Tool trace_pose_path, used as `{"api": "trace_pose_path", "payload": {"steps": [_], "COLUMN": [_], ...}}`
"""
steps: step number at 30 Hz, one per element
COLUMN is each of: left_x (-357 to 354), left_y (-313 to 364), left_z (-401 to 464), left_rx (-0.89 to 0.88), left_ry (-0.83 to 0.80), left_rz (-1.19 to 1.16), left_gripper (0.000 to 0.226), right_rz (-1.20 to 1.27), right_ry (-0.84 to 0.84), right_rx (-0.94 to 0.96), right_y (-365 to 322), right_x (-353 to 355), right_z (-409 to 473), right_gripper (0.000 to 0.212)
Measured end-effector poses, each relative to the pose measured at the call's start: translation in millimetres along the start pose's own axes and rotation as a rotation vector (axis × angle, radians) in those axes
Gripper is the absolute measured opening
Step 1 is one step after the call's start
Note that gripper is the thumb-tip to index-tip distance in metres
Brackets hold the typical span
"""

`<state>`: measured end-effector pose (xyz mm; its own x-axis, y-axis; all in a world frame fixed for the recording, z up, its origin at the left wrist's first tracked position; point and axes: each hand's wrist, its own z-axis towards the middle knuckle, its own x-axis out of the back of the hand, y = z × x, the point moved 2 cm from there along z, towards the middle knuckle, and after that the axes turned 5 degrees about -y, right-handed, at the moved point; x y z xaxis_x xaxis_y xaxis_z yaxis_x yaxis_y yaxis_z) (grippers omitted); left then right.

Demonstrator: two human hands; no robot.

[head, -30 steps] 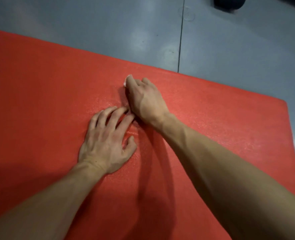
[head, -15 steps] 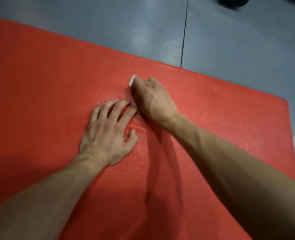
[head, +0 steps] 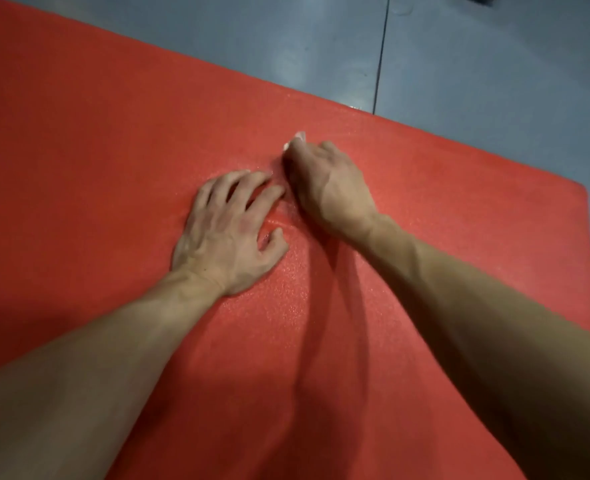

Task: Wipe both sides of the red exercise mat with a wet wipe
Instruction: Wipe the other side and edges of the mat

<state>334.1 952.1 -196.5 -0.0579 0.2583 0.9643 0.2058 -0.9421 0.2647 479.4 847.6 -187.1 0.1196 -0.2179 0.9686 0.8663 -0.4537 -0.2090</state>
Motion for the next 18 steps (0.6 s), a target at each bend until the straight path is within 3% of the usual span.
{"api": "trace_pose_path", "payload": {"steps": [2,5,8,11,16,18], "left_x": [-0.2,-0.5,1.9,7.9,19.3,22.0], "left_y": [-0.7,-4.7,-8.4,-8.2,-17.1,-29.9], "left_z": [-3.5,-15.3,-32.4,-47.0,-62.4,-70.6], "left_rx": [0.002,0.017,0.027,0.055,0.108,0.146], "left_ry": [0.006,0.002,-0.001,0.041,0.119,0.133], "left_rz": [-0.041,-0.120,-0.182,-0.215,-0.199,-0.176], "left_gripper": [0.060,0.060,0.059,0.055,0.053,0.052], "right_rz": [-0.039,-0.045,-0.045,0.073,-0.009,-0.051], "right_ry": [0.038,0.136,0.167,0.218,0.027,0.029], "right_rx": [-0.161,-0.606,-0.727,-0.676,-0.028,-0.017], "right_y": [39.0,98.3,99.6,57.2,-26.0,3.4], "right_x": [10.9,31.0,25.3,9.0,-7.9,4.2], "right_z": [-16.7,-48.4,-46.8,-24.5,-21.7,-32.4], "right_gripper": [0.022,0.024,0.024,0.016,0.019,0.020]}}
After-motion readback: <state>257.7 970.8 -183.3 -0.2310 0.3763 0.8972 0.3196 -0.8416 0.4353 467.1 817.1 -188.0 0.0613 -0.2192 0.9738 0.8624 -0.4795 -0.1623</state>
